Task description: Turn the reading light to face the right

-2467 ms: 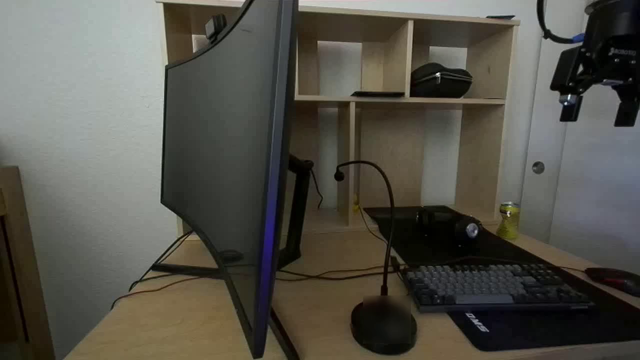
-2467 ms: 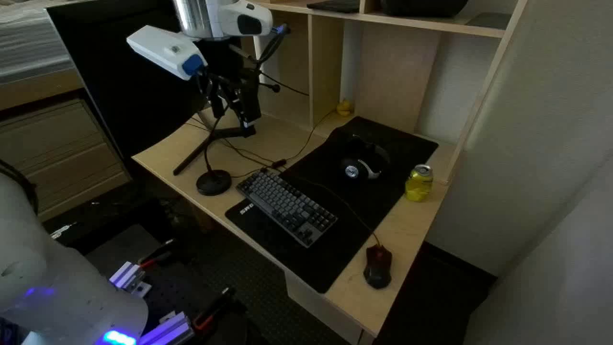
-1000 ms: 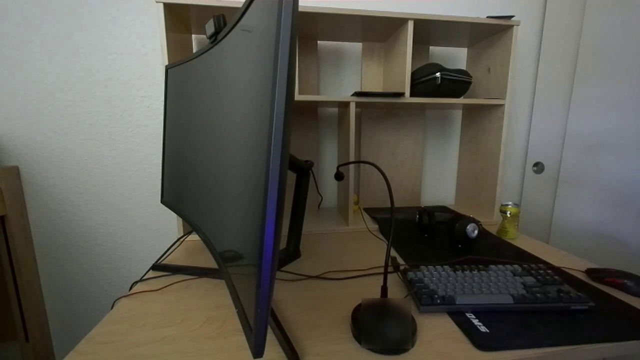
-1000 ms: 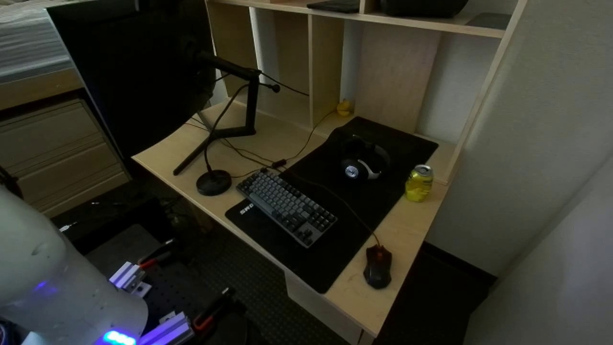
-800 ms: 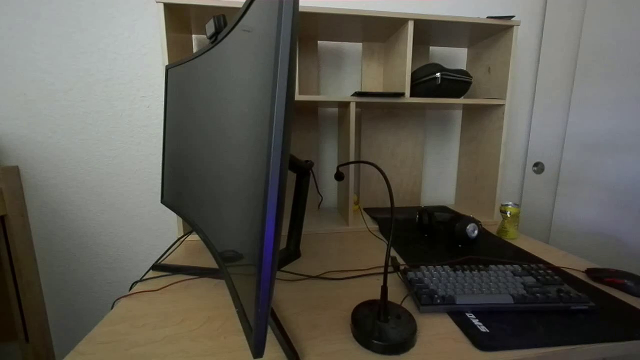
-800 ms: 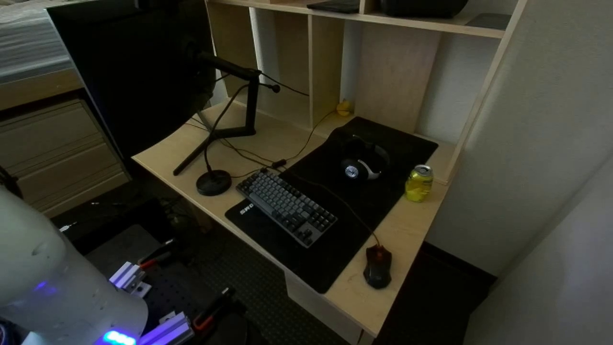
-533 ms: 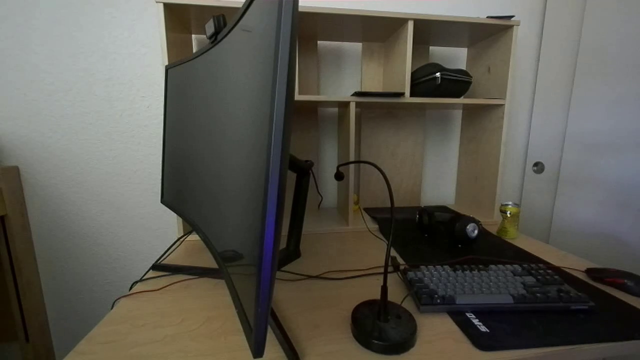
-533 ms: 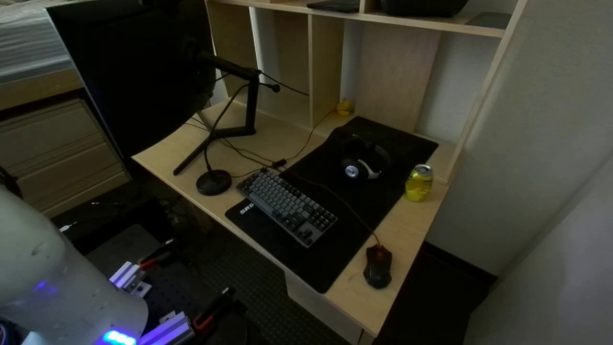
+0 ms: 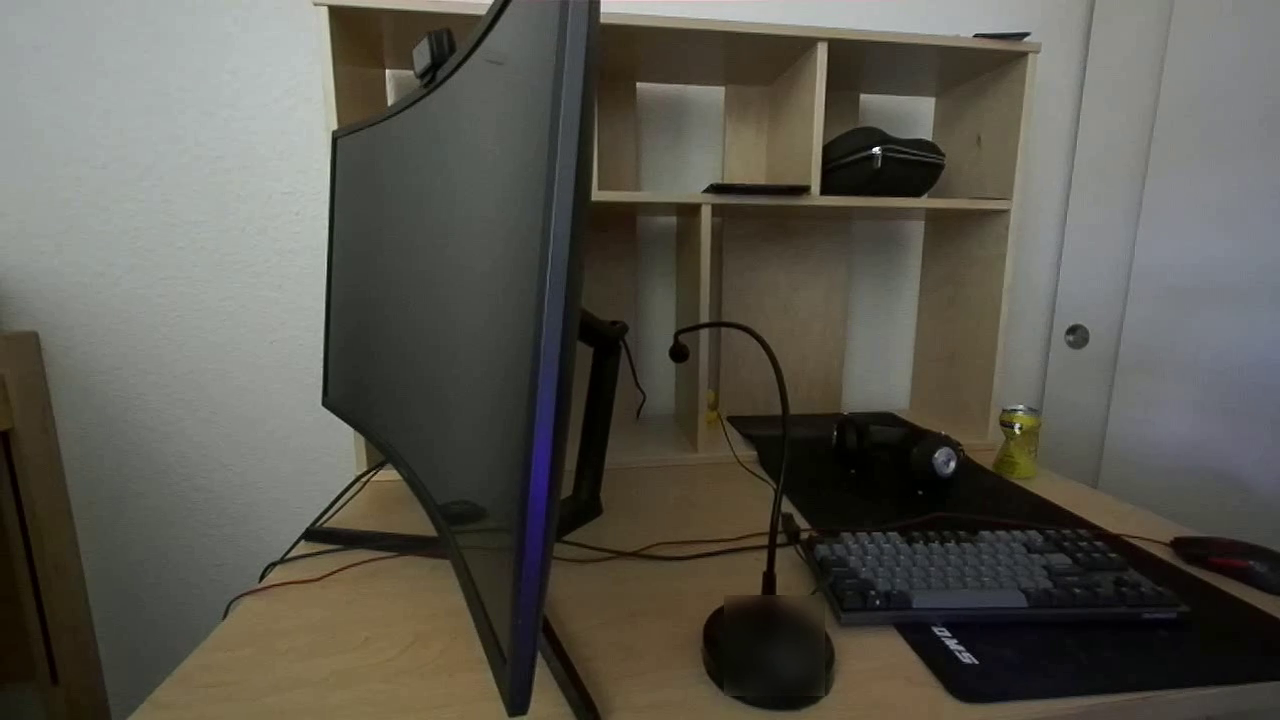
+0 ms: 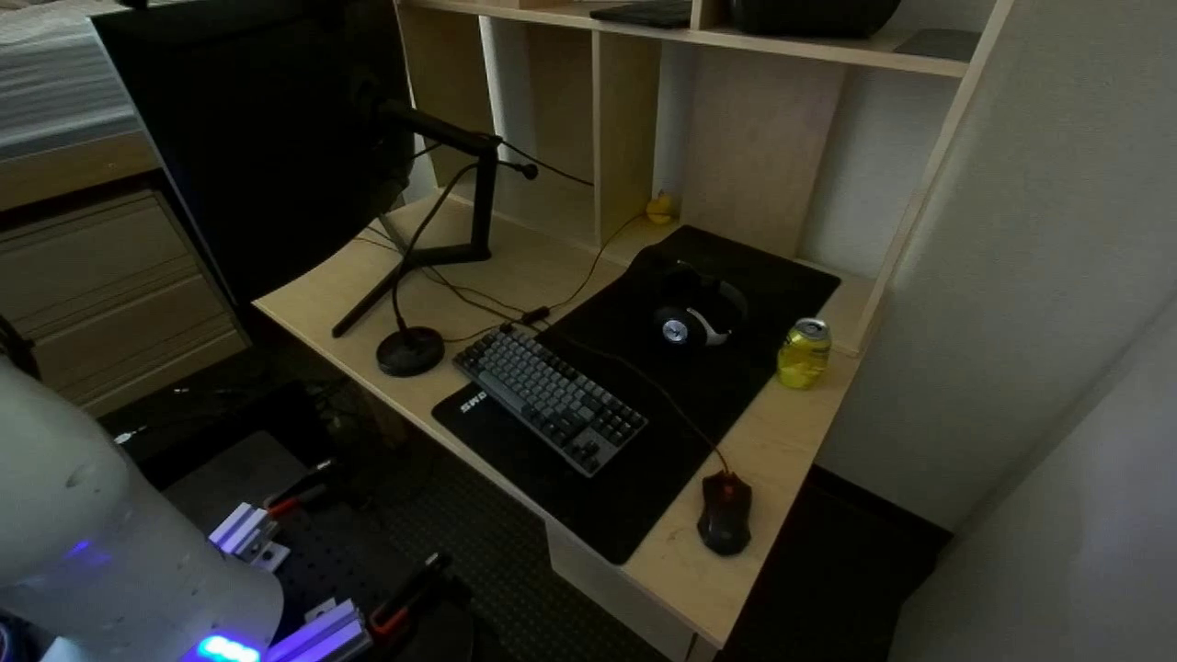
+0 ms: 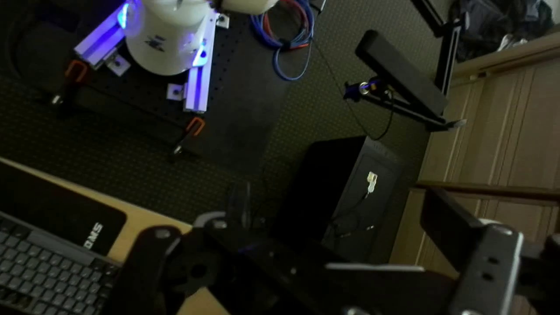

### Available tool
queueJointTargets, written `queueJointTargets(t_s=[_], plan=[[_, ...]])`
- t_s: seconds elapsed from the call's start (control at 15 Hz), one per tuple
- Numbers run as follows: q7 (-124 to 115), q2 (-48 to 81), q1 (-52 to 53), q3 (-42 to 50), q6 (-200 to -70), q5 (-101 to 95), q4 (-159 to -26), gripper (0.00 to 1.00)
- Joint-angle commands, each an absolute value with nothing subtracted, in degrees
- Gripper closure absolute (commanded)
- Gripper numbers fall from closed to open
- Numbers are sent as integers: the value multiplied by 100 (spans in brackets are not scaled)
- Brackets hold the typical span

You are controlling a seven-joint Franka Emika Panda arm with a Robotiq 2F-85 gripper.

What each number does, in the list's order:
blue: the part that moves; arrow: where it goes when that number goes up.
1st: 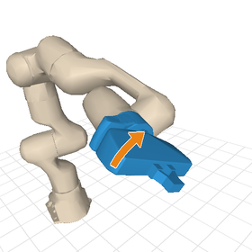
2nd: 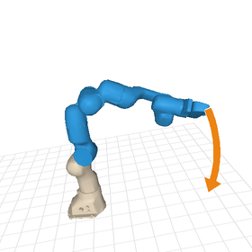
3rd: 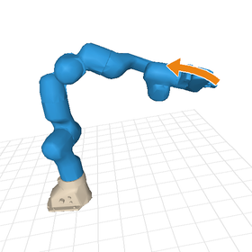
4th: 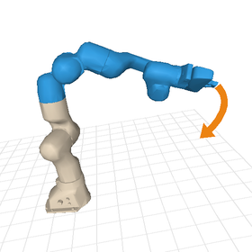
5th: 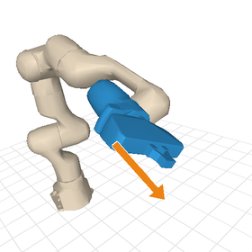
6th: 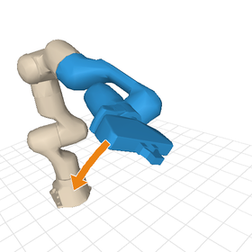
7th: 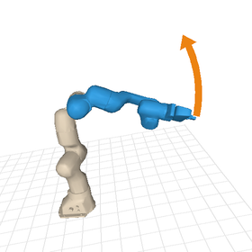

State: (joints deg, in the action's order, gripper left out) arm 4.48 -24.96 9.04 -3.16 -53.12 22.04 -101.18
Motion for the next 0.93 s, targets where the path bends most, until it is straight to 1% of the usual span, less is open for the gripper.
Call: queueJointTargets(t_s=[0.0, 0.13, 0.2, 0.27, 0.47, 0.73, 0.87], plan=[[-687, -1498, 956, -1169, -5137, 2861, -9215, 0], [-1603, -1191, 901, -1438, -5133, 2961, -8599, 0], [-1015, -1627, 931, -1331, -5302, 2857, -9333, 0], [-1173, -1491, 958, -1410, -5302, 2868, -9157, 0], [-1266, -1410, 908, -1390, -5389, 2767, -9251, 0], [-1439, -1034, 597, -1188, -7210, 2145, -9830, 0], [-1634, -570, 530, -1064, -7992, 1881, -9836, 0]])
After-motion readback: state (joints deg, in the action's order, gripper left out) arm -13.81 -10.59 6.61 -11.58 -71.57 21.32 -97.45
